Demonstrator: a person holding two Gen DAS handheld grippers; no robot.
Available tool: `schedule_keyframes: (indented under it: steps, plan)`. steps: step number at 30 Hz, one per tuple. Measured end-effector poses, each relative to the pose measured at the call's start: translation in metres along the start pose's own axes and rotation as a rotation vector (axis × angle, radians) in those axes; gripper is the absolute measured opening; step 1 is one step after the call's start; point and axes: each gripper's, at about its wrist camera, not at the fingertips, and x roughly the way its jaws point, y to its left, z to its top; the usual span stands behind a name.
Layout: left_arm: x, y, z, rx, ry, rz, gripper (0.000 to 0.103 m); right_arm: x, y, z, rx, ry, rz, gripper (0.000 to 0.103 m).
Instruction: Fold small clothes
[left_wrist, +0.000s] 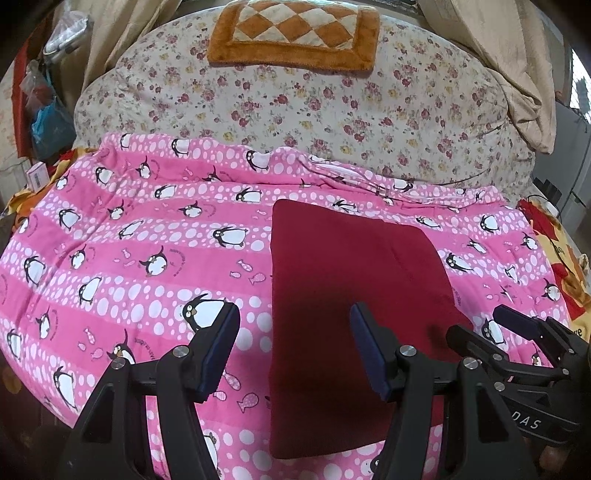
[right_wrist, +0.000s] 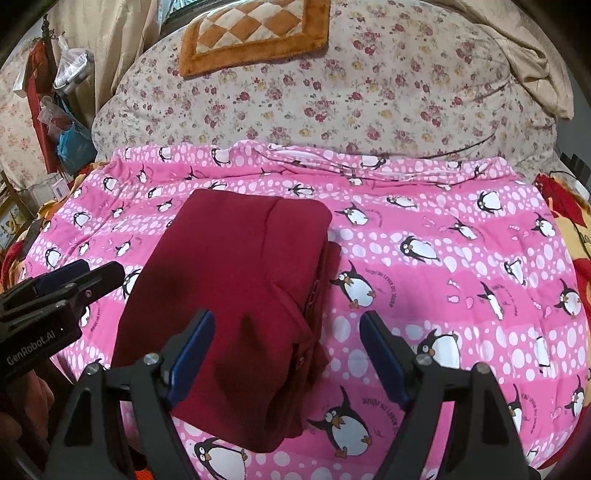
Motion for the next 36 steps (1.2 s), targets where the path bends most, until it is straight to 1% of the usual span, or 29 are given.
schedule_keyframes:
  steps: [13,36]
  plan:
    - [0.008,0.001,-0.001,-0.001,0.02,0.002,0.042,0.009,0.001,-0.001,-0.002,0.023,0.006,0.084]
    - [0.012,-0.003,0.0,0.003,0.033,-0.005,0.042,0.014,-0.005,0.0,0.009,0.03,0.006,0.084]
